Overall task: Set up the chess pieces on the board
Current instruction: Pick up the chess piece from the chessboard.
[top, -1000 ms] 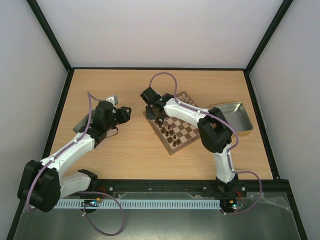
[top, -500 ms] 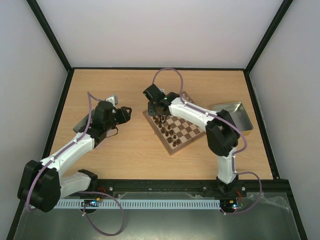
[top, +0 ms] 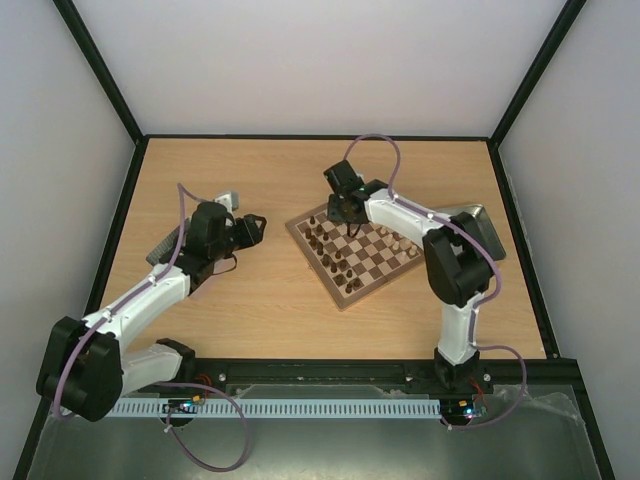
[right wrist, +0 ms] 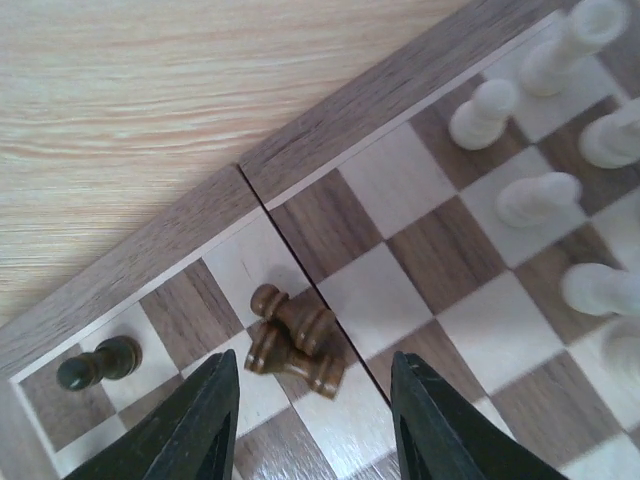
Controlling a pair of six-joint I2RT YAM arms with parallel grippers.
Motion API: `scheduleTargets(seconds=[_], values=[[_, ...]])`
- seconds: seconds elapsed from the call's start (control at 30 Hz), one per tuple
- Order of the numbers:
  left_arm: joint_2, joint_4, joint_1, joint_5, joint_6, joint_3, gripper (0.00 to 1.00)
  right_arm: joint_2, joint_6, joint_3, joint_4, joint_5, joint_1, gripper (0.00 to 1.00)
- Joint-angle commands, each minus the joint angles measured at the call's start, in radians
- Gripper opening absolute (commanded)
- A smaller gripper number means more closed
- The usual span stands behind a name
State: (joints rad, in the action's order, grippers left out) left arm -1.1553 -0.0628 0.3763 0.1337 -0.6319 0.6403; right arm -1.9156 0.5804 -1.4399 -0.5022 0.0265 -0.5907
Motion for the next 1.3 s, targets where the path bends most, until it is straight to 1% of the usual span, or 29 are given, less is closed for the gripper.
scheduleTargets(seconds=[0.0, 0.2, 0.43, 0.63, 0.73, 0.87, 1.0, 1.07, 1.17, 1.2, 1.27], values=[[-0.010, -0.019, -0.005, 0.022, 0.011, 0.024, 0.52, -0.079, -0.042, -0.064, 0.021, -0.002, 0.000, 0.41], [-0.015, -0.017, -0.005, 0.029, 0.012, 0.027, 0.52, -0.144, -0.063, -0.115, 0.019, -0.001, 0.002, 0.46], [-0.017, -0.015, -0.004, 0.031, 0.014, 0.027, 0.53, -0.197, -0.070, -0.137, -0.034, 0.073, 0.002, 0.44], [-0.022, -0.021, -0.005, 0.039, 0.013, 0.025, 0.52, -0.167, -0.067, -0.080, -0.047, 0.086, 0.002, 0.35], [-0.020, -0.025, -0.005, 0.044, 0.012, 0.023, 0.52, -0.128, -0.064, -0.022, -0.037, 0.066, 0.002, 0.26], [-0.017, -0.033, -0.005, 0.050, 0.010, 0.018, 0.52, -0.072, -0.052, 0.052, -0.032, 0.060, 0.002, 0.22], [-0.018, -0.039, -0.005, 0.060, 0.009, 0.016, 0.52, -0.013, -0.031, 0.121, -0.022, 0.059, 0.002, 0.19], [-0.020, -0.044, -0.005, 0.070, 0.007, 0.015, 0.52, 0.006, -0.026, 0.148, -0.013, 0.053, 0.002, 0.20], [-0.023, -0.049, -0.005, 0.079, 0.005, 0.015, 0.51, 0.018, -0.017, 0.171, -0.008, 0.044, 0.002, 0.32], [-0.023, -0.049, -0.005, 0.081, 0.005, 0.017, 0.51, 0.020, -0.013, 0.175, -0.010, 0.045, 0.002, 0.34], [-0.023, -0.048, -0.005, 0.083, 0.005, 0.016, 0.51, 0.028, -0.005, 0.182, -0.012, 0.050, 0.002, 0.34]])
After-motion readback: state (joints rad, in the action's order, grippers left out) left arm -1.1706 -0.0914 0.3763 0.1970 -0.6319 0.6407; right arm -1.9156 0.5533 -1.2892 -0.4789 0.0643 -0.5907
